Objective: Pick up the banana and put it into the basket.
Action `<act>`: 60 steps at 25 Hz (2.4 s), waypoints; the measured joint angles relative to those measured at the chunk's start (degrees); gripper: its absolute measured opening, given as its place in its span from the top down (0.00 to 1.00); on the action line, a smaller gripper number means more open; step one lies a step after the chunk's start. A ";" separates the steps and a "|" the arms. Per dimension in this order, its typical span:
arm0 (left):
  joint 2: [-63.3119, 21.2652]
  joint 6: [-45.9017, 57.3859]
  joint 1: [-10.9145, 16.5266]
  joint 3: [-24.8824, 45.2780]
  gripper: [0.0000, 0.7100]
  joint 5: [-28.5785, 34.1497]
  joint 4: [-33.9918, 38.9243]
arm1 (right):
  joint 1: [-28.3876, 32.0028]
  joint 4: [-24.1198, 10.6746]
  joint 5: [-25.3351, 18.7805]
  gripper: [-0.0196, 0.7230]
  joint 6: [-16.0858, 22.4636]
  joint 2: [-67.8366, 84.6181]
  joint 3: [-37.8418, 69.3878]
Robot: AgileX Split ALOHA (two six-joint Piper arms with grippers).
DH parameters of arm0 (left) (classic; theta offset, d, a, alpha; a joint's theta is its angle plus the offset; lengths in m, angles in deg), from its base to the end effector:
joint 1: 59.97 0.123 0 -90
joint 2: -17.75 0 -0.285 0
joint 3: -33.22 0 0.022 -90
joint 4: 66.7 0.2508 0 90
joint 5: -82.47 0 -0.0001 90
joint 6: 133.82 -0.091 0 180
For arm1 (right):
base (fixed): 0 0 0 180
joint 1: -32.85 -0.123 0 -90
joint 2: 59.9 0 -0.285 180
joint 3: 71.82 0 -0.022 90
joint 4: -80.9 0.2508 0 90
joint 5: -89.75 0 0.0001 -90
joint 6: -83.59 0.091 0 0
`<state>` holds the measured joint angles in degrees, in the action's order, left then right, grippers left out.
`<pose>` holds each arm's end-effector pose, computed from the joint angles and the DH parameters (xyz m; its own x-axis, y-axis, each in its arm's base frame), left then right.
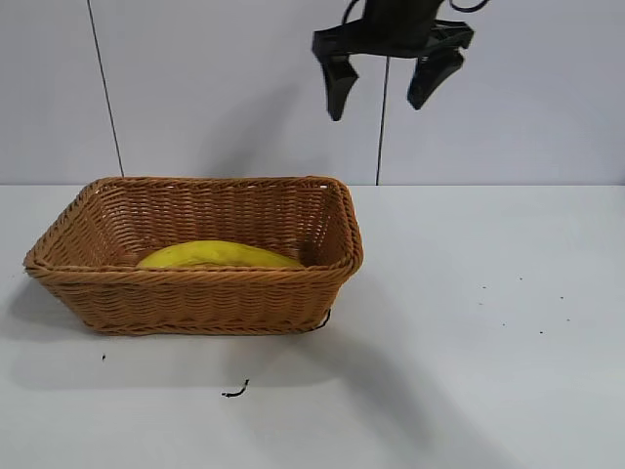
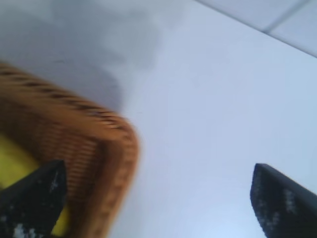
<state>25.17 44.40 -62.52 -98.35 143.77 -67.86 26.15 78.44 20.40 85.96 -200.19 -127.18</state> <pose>-0.0066 -0.0013 0.2772 -0.4544 0.0416 -0.8898 0.0700 0.9975 0.0109 0.5035 0.0555 0.2672 -0.8969 -0.0790 -0.4350 -0.0758 0.9968 -0.0248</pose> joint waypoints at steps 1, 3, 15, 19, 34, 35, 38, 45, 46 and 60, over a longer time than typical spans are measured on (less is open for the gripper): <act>0.00 0.00 0.00 0.00 0.11 0.00 0.00 | 1.33 0.00 0.00 0.05 0.00 0.00 0.00; 0.00 0.00 0.00 0.00 0.11 0.00 0.00 | 3.38 -0.04 0.00 0.05 -0.06 0.00 0.00; 0.00 0.00 0.00 0.00 0.11 0.00 0.00 | 6.55 1.43 -0.01 0.05 -1.72 5.66 18.12; 0.00 0.00 0.00 0.00 0.11 0.00 0.00 | 6.55 2.46 -0.30 0.05 -1.77 12.98 32.06; 0.00 0.00 0.00 0.00 0.11 0.00 0.00 | 6.50 3.03 1.35 0.05 -2.92 56.38 86.79; 0.00 0.00 0.00 0.00 0.11 0.00 0.00 | 6.50 3.03 2.20 0.05 -3.00 59.90 89.52; 0.00 0.00 0.00 0.00 0.11 0.00 0.00 | 6.50 3.09 6.16 0.05 -4.36 70.27 96.31; 0.00 0.00 0.00 0.00 0.11 0.00 0.00 | 6.50 3.27 10.19 0.05 -5.22 95.69 103.72; 0.00 0.00 0.00 0.00 0.11 0.00 0.00 | 6.50 3.27 10.41 0.05 -5.22 99.32 103.72; 0.00 0.00 0.00 0.00 0.11 0.00 0.00 | 6.50 3.27 10.66 0.05 -5.27 132.68 104.01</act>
<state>25.17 44.40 -62.52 -98.35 143.77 -67.86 32.65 81.71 31.06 80.68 -67.50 -23.17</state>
